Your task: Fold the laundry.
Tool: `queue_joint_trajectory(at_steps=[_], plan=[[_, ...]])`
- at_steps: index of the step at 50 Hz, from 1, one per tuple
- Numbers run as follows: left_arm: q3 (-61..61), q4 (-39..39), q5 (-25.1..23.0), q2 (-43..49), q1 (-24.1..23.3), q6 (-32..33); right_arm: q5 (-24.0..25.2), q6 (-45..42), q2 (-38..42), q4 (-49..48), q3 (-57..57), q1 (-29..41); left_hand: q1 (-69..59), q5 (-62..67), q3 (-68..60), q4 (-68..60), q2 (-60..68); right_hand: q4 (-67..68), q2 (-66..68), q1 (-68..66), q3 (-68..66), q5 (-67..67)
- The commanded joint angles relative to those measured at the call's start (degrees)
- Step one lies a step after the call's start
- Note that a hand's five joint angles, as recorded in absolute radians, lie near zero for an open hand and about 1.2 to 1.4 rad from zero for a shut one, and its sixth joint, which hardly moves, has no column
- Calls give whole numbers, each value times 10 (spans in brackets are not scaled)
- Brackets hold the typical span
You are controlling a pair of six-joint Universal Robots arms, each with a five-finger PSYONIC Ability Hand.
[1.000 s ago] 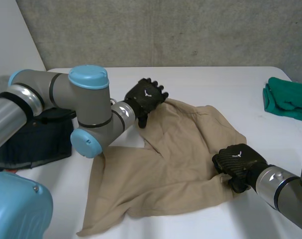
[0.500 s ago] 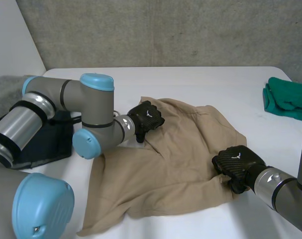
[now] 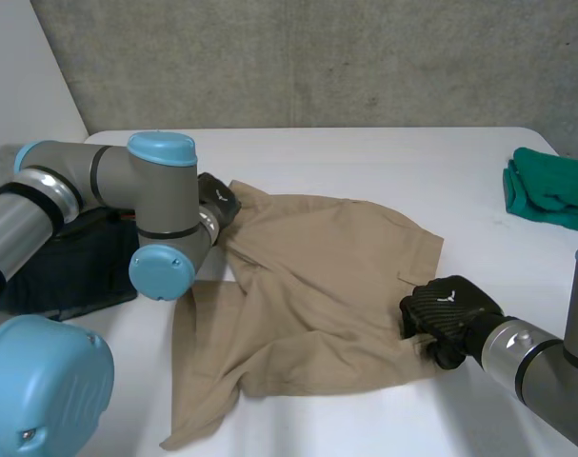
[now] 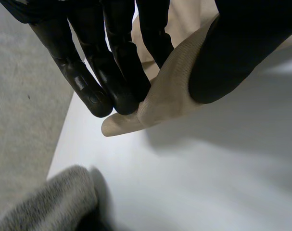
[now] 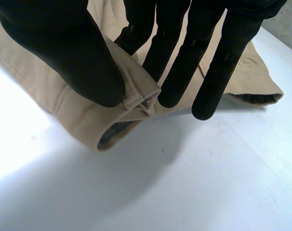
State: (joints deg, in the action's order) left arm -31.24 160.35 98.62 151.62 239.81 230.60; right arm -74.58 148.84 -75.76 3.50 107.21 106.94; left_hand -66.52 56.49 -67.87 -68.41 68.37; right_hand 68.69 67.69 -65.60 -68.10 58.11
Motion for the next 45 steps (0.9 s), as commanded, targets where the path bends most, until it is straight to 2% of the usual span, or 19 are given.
queue_joint_trajectory(at_steps=[1, 4, 6, 7, 8, 11, 16, 20, 23, 28, 35, 41, 45], plan=[[-18, -3, -1, -11, 6, -41, -1, 9, 7, -17, -12, 30, -135, 135, -121, -116, 116, 113, 123, -144, -119, 119], [-14, -7, 17, -11, 13, -63, -8, 19, 15, -21, -23, 43, -97, 97, -83, -78, 78, 113, 123, -144, -119, 119], [-15, -14, 25, -15, 14, -75, -13, 24, 18, -22, -30, 49, 91, -91, 105, 110, -110, 113, 123, -144, -119, 119], [-17, -23, 32, -23, 14, -88, -17, 28, 21, -24, -38, 56, 337, -337, 350, 356, -355, 113, 123, -144, -119, 119], [-21, -29, 35, -29, 14, -95, -19, 30, 22, -24, -43, 58, 434, -434, 448, 453, -453, 113, 123, -144, -119, 119], [-38, -50, 40, -62, 16, -126, -23, 36, 25, -26, -63, 68, 546, -546, 560, 565, -565, 113, 123, -144, -119, 119], [-101, -57, 29, -153, 29, -180, -24, 48, 42, -37, -103, 73, 551, -551, 565, 570, -570, 113, 123, -144, -119, 119], [-197, -56, -3, -249, 40, -233, -29, 63, 66, -41, -141, 70, 533, -533, 546, 552, -551, 113, 123, -144, -119, 119], [-310, -54, -46, -339, 40, -278, -46, 90, 101, -46, -184, 63, 499, -499, 513, 518, -518, 113, 123, -144, -119, 119], [-448, -50, -73, -424, 29, -307, -73, 123, 145, -45, -227, 61, 461, -460, 474, 479, -479, 113, 123, -144, -119, 119], [-605, -13, -56, -504, -16, -323, -99, 153, 168, -46, -256, 62, 454, -453, 467, 473, -472, 113, 123, -144, -119, 119], [-671, 31, -6, -492, -41, -336, -104, 159, 170, -53, -255, 68, 457, -457, 471, 476, -476, 113, 123, -144, -119, 119], [-679, 30, 25, -468, -42, -354, -122, 158, 170, -60, -251, 69, 457, -457, 471, 476, -476, 113, 123, -144, -119, 119]])
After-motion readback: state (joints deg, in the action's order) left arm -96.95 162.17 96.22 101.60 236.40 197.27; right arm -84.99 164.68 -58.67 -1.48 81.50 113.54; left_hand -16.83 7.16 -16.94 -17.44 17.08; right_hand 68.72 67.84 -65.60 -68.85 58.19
